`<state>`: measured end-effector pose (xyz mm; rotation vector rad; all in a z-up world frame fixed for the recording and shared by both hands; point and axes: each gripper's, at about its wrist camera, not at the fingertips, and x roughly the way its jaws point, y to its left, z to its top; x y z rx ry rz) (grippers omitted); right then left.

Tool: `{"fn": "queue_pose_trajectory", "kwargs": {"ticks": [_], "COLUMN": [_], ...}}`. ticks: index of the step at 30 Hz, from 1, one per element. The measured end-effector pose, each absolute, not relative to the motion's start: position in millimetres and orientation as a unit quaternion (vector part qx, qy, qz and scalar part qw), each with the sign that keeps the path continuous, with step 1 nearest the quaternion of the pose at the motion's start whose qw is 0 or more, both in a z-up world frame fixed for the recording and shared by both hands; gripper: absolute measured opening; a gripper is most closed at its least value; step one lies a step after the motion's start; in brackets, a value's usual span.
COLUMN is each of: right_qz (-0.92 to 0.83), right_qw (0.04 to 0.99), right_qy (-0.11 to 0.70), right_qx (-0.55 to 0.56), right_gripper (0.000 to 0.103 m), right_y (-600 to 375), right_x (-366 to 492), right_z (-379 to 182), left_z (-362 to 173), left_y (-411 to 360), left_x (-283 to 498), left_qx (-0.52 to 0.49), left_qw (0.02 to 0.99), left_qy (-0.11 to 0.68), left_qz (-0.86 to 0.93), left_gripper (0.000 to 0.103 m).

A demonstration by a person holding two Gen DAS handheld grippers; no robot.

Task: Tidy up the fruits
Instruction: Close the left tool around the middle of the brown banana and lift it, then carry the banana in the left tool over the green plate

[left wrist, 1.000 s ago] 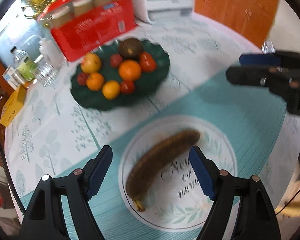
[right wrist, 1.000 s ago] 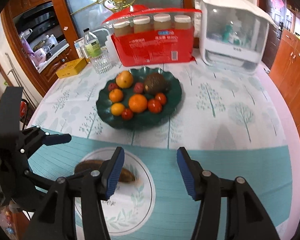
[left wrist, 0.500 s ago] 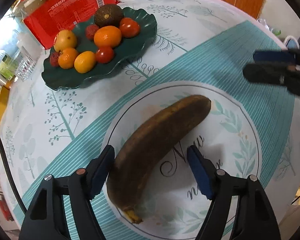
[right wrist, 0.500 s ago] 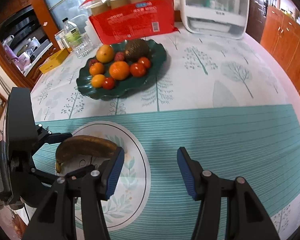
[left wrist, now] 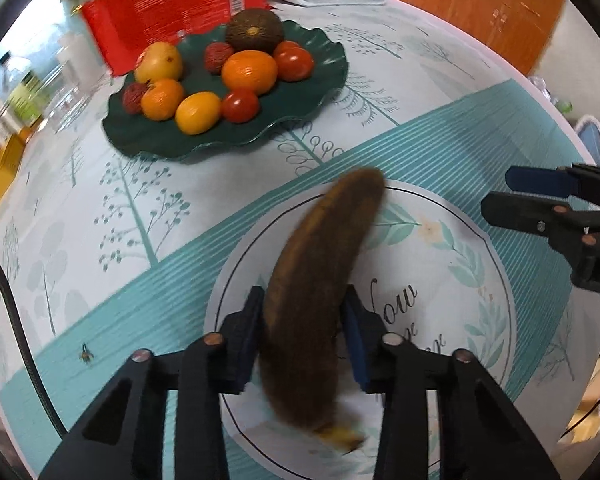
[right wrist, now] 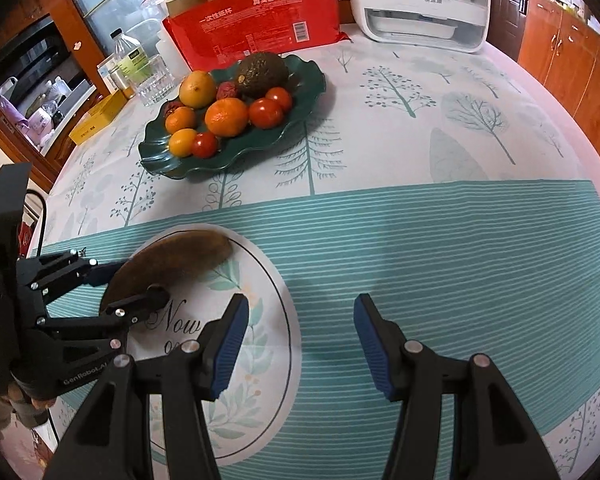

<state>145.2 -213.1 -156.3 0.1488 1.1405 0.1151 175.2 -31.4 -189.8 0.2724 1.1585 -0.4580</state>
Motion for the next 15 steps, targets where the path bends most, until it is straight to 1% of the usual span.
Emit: {"fn": "queue_pose_trajectory", "kwargs": {"ticks": [7, 15], "right_qz": [0.061, 0.067], "right_qw": [0.843, 0.846], "right_qy": [0.531, 0.526], "right_qx": [0.064, 0.064], "right_gripper": [0.055, 0.055], "right_y": [-207, -205], "right_x": [147, 148], "right_z": [-150, -142], "left_z": [-184, -151], "left_y": [-23, -11], "left_x": [158, 149], "left_qx": [0.079, 0.020], "left_qw": [0.828, 0.852], "left_qy": [0.528, 0.499], "left_qz": [-0.173, -0.158], "left_gripper": [0.032, 0.032]}}
